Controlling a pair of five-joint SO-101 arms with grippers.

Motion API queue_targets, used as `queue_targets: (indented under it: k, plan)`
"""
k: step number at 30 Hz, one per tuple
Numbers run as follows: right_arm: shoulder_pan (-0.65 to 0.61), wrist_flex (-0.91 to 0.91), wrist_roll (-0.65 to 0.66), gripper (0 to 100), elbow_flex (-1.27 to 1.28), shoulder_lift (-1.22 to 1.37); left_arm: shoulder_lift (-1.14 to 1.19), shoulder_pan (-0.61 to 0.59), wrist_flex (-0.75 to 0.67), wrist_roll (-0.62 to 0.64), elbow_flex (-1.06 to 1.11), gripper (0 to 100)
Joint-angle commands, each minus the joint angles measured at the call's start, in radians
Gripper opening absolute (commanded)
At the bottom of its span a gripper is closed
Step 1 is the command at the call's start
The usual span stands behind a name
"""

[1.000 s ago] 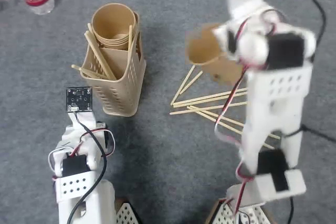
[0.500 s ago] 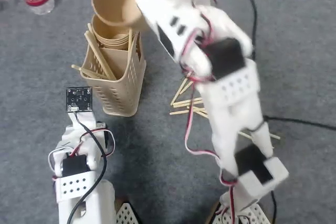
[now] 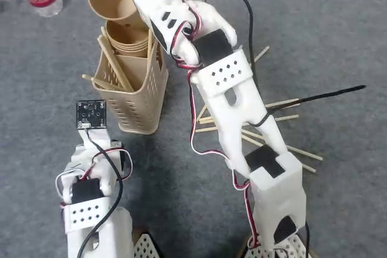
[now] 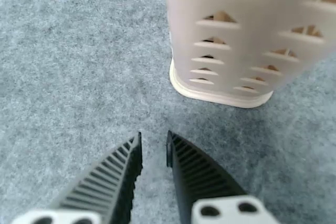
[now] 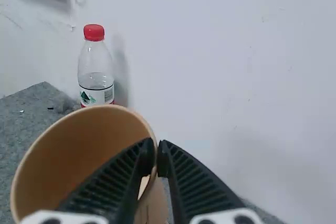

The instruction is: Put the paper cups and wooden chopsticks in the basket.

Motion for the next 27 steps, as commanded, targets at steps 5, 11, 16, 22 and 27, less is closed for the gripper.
queue_targets:
  k: [5,11,16,22,27]
  plan:
    - [-0.004,0.024,-0.009,0.6,-0.046,0.008,-0.011,-0.003,-0.021,-0.011,-0.005,7]
    - [-0.064,0.073,-0.012,0.6,-0.046,-0.031,-0.011,-0.003,-0.021,-0.011,-0.005,7]
    - [-0.07,0.102,-0.012,0.6,-0.043,-0.03,-0.011,-0.003,-0.021,-0.011,-0.005,7]
    - [-0.053,0.142,-0.014,0.6,-0.061,-0.041,-0.011,-0.003,-0.021,-0.011,-0.005,7]
    - [-0.053,0.14,-0.009,4.6,-0.074,-0.028,-0.011,-0.003,-0.021,-0.011,-0.005,7]
